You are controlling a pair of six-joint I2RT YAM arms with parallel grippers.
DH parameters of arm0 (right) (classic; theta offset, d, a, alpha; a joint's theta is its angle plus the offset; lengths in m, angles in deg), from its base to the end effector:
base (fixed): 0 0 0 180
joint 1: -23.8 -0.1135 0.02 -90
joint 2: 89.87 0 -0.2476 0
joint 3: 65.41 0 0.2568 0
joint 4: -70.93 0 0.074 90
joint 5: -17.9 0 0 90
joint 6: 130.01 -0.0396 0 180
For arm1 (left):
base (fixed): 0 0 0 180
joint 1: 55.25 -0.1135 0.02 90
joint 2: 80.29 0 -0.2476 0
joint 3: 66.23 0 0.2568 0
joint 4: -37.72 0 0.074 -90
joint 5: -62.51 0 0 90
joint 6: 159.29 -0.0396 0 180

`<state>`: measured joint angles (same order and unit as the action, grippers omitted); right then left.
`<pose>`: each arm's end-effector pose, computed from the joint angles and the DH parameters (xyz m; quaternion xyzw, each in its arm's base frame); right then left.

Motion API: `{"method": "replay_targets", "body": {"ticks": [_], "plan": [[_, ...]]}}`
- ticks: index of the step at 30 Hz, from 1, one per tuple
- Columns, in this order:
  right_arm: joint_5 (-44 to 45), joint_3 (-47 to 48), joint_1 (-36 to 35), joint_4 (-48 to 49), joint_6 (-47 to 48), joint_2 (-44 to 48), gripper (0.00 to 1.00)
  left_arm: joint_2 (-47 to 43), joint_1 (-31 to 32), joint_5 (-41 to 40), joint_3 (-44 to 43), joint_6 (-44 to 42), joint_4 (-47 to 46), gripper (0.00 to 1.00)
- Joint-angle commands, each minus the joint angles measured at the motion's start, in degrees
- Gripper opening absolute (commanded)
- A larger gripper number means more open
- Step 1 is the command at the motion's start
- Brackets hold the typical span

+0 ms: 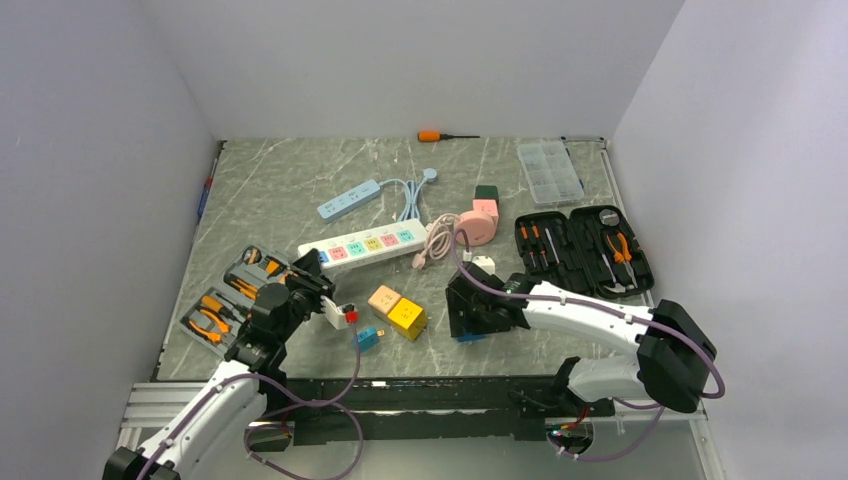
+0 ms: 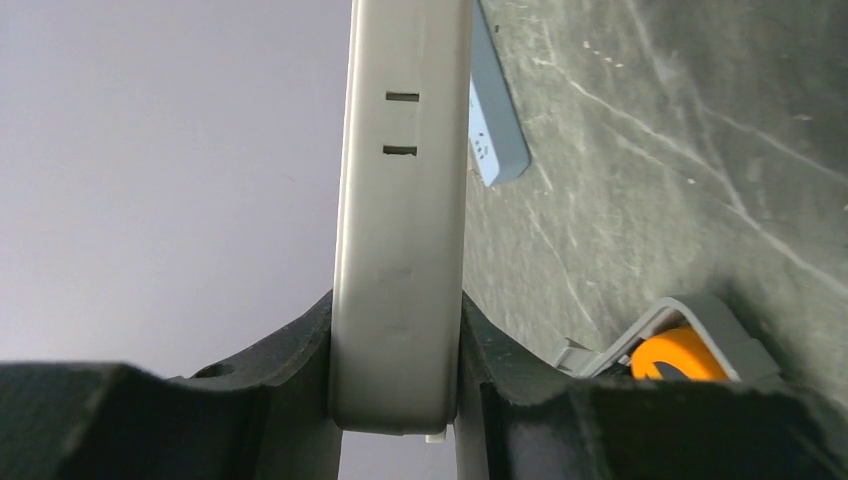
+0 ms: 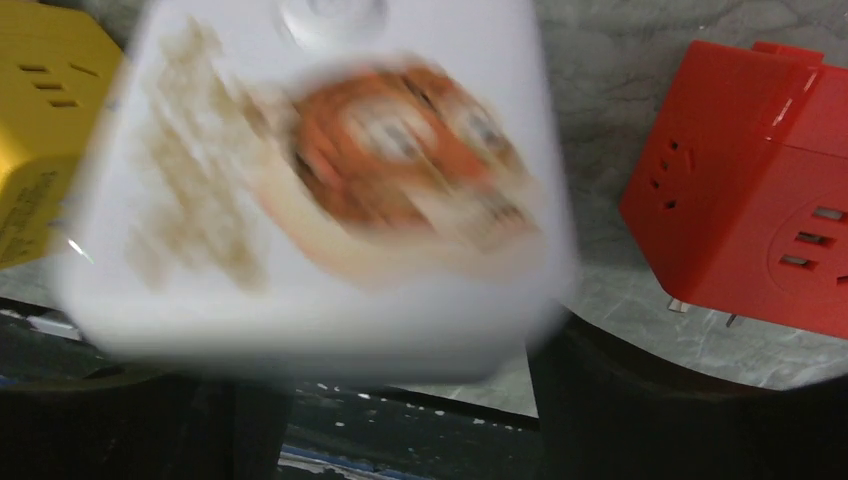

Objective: Pull the plug off the socket
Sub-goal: Place the plug at the center of the board, then remove the plug from the socket.

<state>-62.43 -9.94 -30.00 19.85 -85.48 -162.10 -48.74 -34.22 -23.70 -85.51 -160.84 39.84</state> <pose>0.1430 0.1841 0.1705 -0.0549 0.9765 0.0923 0.1870 0.1576 -0.0634 0.1603 0.6681 0.4214 0.3323 0.5153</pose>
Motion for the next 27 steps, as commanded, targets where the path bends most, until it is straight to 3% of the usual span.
{"method": "replay_targets", "body": {"ticks": [1, 7, 15, 21, 27], "plan": [[-1.12, 2.30, 0.92, -1.15, 1.39, -0.65, 0.83, -2.81, -0.21, -0.43, -3.63, 1.88, -8.59, 0.00], [-4.37, 6.98, 6.85, -2.99, 5.21, 1.77, 0.95, -6.93, -0.19, 3.02, -0.88, -0.22, -3.10, 0.00], [-3.81, 18.77, 16.90, -2.39, 8.81, 3.01, 0.98, -8.40, -0.14, 3.56, 0.31, -1.87, -1.44, 0.00], [-2.28, 23.44, 25.14, 4.68, 9.20, -5.55, 0.96, -8.47, -0.12, 3.33, 0.72, -2.57, -0.04, 0.00], [-0.38, 27.60, 26.78, 9.26, 7.56, -16.66, 0.96, -10.14, -0.12, 3.49, 1.34, -3.26, 2.31, 0.00]]}}
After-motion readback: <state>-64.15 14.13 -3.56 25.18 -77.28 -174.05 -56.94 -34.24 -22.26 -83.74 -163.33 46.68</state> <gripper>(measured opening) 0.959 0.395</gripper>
